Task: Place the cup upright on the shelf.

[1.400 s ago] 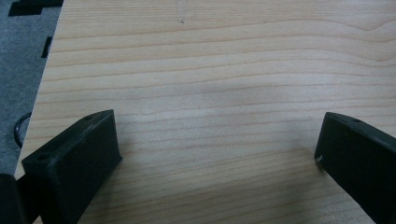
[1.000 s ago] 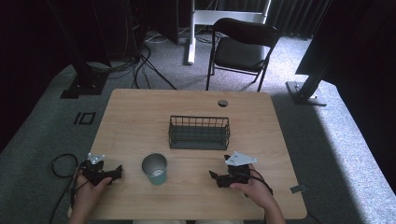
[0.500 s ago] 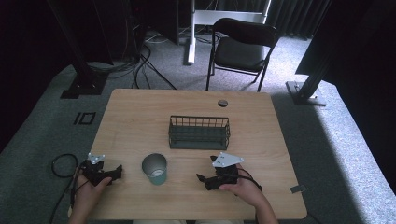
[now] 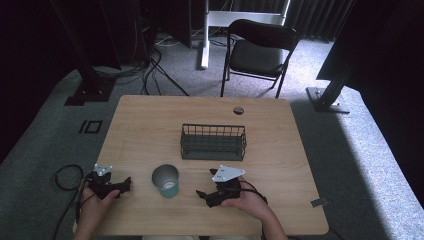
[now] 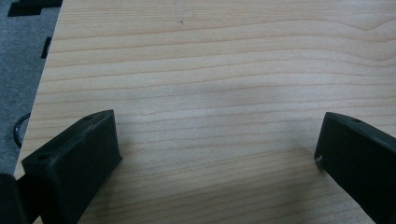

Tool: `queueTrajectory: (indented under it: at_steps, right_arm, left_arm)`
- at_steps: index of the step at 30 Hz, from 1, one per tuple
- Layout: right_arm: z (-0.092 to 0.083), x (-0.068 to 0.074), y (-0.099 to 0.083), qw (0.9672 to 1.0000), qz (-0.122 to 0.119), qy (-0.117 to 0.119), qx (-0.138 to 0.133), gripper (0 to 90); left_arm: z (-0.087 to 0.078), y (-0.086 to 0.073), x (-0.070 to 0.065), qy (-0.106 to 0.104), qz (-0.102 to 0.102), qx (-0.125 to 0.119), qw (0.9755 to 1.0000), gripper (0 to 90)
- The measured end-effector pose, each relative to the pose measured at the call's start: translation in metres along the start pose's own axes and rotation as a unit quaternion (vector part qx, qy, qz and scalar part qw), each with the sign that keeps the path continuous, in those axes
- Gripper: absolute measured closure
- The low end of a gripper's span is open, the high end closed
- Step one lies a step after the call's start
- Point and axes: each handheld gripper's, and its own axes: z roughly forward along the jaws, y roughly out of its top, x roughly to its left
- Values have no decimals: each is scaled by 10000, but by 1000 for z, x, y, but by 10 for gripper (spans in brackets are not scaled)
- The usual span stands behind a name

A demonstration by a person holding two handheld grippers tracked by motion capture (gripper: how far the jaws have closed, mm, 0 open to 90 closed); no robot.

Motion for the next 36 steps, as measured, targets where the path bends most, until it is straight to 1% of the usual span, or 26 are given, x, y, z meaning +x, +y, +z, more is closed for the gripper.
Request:
queueTrajectory:
  at_steps: [9,13,17,22,29,33,36]
  right_arm:
    - [20,11,9,9998,-61,211,-37,120]
    - [28,17,14,9995,-133,295,-74,121]
    - [38,22,18,9991,-220,370,-44,121]
    - [48,28,22,9987,-260,440,-65,121]
    - [61,33,25,9981,-255,549,-130,124]
    - [67,37,27,9979,-287,570,-130,124]
    - [71,38,28,9978,-263,588,-156,124]
  left_arm:
    - [0,0,0,-1,1,6,10000,2]
    - [0,0,0,-3,3,7,10000,2]
    - [0,0,0,-6,4,4,10000,2]
    - [0,0,0,-6,4,5,10000,2]
    - [0,0,0,-5,5,9,10000,2]
    - [0,0,0,-6,4,9,10000,2]
    - [0,0,0,-6,4,9,10000,2]
